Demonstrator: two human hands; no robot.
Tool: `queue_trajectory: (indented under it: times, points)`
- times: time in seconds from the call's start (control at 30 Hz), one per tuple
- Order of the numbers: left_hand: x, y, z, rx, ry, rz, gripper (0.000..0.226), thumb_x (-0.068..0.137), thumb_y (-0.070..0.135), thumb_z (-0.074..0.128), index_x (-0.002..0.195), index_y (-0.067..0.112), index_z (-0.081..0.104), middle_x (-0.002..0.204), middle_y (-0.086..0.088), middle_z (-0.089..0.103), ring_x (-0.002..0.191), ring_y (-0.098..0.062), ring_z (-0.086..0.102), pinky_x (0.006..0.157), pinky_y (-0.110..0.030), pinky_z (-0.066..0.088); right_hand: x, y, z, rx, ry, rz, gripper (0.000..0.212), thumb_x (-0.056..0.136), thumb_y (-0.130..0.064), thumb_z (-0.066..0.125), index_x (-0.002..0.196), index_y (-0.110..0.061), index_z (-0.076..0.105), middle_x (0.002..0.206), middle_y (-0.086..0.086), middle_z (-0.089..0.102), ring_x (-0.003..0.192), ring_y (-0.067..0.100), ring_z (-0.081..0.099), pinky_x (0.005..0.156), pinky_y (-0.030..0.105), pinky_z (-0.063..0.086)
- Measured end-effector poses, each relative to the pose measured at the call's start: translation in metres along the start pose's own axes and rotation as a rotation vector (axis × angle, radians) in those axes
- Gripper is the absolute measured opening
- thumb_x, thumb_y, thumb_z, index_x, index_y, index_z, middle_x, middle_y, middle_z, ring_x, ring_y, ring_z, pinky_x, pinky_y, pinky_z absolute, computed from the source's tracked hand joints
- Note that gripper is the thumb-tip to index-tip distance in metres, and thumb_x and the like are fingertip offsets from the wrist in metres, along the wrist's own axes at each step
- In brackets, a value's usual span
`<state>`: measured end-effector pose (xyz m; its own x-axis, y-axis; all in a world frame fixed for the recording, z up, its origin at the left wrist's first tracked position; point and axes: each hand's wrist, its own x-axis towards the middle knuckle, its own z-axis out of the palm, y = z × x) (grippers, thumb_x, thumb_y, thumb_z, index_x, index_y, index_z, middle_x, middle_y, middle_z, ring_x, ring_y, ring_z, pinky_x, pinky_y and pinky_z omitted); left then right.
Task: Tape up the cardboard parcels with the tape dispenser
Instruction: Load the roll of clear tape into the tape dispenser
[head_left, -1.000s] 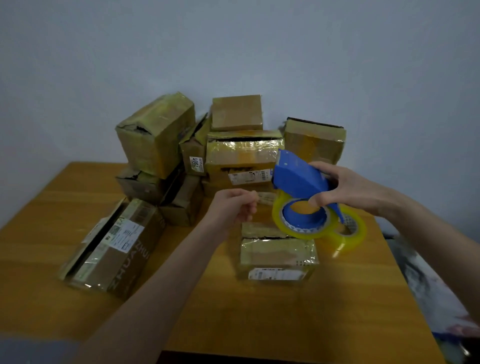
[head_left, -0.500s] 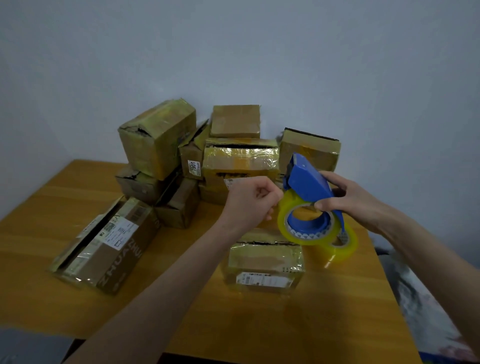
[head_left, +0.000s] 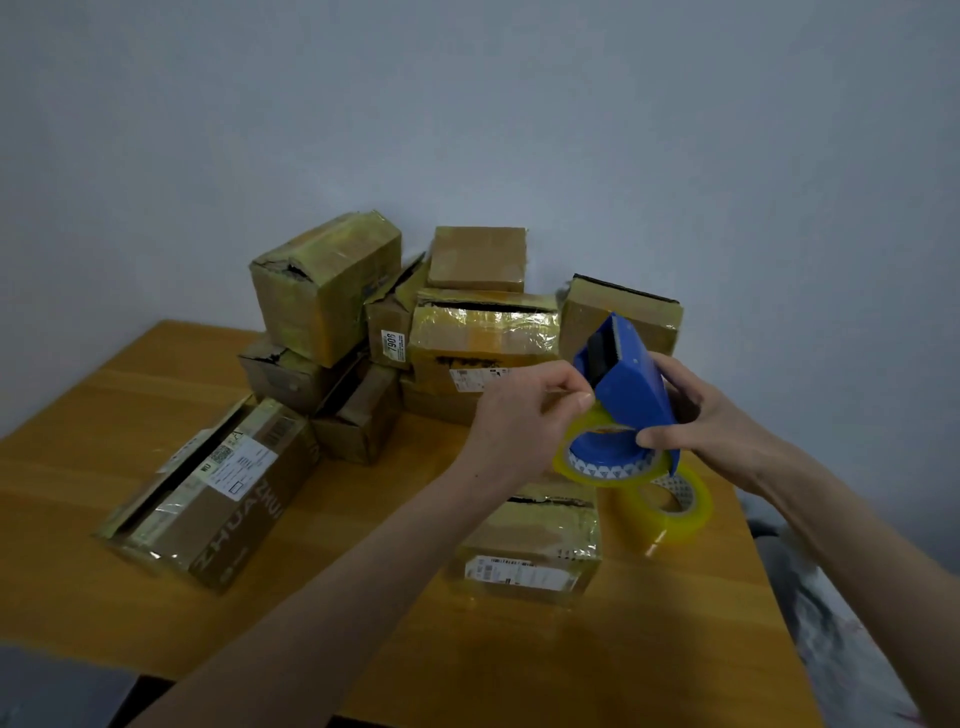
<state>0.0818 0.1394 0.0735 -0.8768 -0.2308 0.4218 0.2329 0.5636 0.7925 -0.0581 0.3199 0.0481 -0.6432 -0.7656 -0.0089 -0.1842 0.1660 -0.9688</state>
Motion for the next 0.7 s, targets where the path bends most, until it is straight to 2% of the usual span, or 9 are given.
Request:
queue_trajectory:
  times: [0.07,0.13,0.2,0.27,0.4,0.5,0.6,0.7]
  points:
    - [0.001,0.002,-0.001,-0.013,-0.015,-0.008,0.009,0.092,0.009,0.059,0.085,0.006,0.064,0.079,-0.003,0.064,0.078,-0.019,0.063,0.073,-0.045,0.056,-0.002,-0.002,0.001,-0.039,-0.005,-0.016,0.085,0.058,-0.021,0.083,0.130,-0.047,0.048,0.123,-0.014,0.060,0.111,0.008,0.061,0.082,0.025,0.055]
    - [0.002,0.003,-0.001,-0.021,-0.020,-0.004,0.009,0.092,0.010,0.058,0.085,0.007,0.062,0.081,-0.007,0.063,0.078,-0.023,0.063,0.071,-0.047,0.056,-0.003,-0.004,0.000,-0.059,0.001,-0.038,0.082,0.062,-0.015,0.080,0.130,-0.047,0.047,0.121,-0.015,0.060,0.110,0.007,0.061,0.080,0.021,0.054]
    - [0.003,0.002,0.000,-0.015,-0.035,-0.010,0.008,0.092,0.010,0.057,0.085,0.009,0.061,0.082,-0.007,0.063,0.078,-0.022,0.063,0.069,-0.044,0.057,-0.003,-0.004,-0.001,-0.090,0.015,-0.055,0.083,0.066,-0.007,0.081,0.129,-0.048,0.046,0.121,-0.014,0.059,0.111,0.007,0.060,0.080,0.021,0.054]
    - [0.005,0.001,-0.002,-0.084,-0.045,-0.060,0.009,0.093,0.009,0.055,0.085,0.009,0.059,0.088,-0.007,0.063,0.081,-0.017,0.064,0.066,-0.035,0.060,-0.004,-0.005,-0.002,-0.125,0.026,-0.074,0.083,0.068,-0.005,0.082,0.128,-0.048,0.045,0.120,-0.017,0.058,0.112,0.006,0.058,0.081,0.020,0.053]
    - [0.010,-0.003,-0.004,-0.199,-0.025,-0.141,0.016,0.094,0.007,0.055,0.079,0.014,0.056,0.088,0.003,0.062,0.083,-0.006,0.065,0.056,-0.021,0.057,-0.005,-0.006,-0.002,-0.203,0.042,-0.109,0.082,0.060,-0.020,0.082,0.129,-0.046,0.045,0.120,-0.018,0.056,0.111,0.006,0.057,0.086,0.016,0.050]
    - [0.011,-0.006,-0.002,-0.167,0.018,-0.133,0.019,0.093,0.009,0.056,0.077,0.020,0.056,0.086,0.005,0.063,0.079,-0.005,0.066,0.052,-0.020,0.055,-0.004,-0.007,0.000,-0.240,0.049,-0.122,0.080,0.061,-0.021,0.082,0.129,-0.042,0.046,0.122,-0.013,0.055,0.110,0.008,0.057,0.086,0.017,0.051]
    - [0.014,-0.014,-0.003,-0.069,0.079,-0.163,0.019,0.093,0.015,0.058,0.076,0.025,0.057,0.081,0.005,0.066,0.074,-0.008,0.067,0.052,-0.020,0.055,-0.003,-0.006,0.000,-0.285,0.023,-0.126,0.078,0.063,-0.016,0.083,0.126,-0.042,0.046,0.121,-0.013,0.054,0.105,0.002,0.057,0.079,0.016,0.051]
    - [0.016,-0.022,-0.001,-0.030,0.080,-0.254,0.012,0.093,0.018,0.057,0.082,0.019,0.062,0.085,0.004,0.066,0.078,-0.009,0.064,0.059,-0.023,0.056,-0.001,-0.008,-0.003,-0.406,-0.005,-0.123,0.077,0.069,-0.009,0.085,0.125,-0.043,0.044,0.120,-0.014,0.052,0.105,0.000,0.056,0.077,0.015,0.051]
